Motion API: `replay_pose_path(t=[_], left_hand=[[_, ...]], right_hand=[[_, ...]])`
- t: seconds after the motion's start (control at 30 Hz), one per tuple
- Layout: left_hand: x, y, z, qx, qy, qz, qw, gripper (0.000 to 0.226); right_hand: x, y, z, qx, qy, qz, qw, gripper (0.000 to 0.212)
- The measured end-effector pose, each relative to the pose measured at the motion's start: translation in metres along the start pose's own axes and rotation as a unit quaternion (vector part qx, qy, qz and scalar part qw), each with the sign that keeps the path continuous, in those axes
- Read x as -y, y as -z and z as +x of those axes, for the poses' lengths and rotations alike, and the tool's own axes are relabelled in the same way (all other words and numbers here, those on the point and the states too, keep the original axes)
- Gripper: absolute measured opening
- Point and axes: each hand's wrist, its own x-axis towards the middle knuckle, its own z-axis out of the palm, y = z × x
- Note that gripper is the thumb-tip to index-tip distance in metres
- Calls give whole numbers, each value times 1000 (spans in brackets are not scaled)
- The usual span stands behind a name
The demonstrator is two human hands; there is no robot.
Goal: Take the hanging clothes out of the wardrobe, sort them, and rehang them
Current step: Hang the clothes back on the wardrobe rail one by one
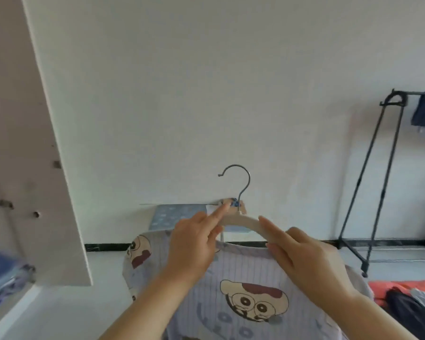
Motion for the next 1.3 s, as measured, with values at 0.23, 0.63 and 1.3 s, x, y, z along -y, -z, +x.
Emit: replay_pose_path(t=[0.23,0.63,1.3], left_hand=[[161,116,2,-37,69,122,990,53],[378,243,12,-86,146,269,948,61],[668,370,98,-180,283,410,848,49]], right_hand=[[132,-111,124,7,89,93,992,41],[311,-268,290,-21,212,191,958,43],[505,-506,569,-104,405,253,873,91]])
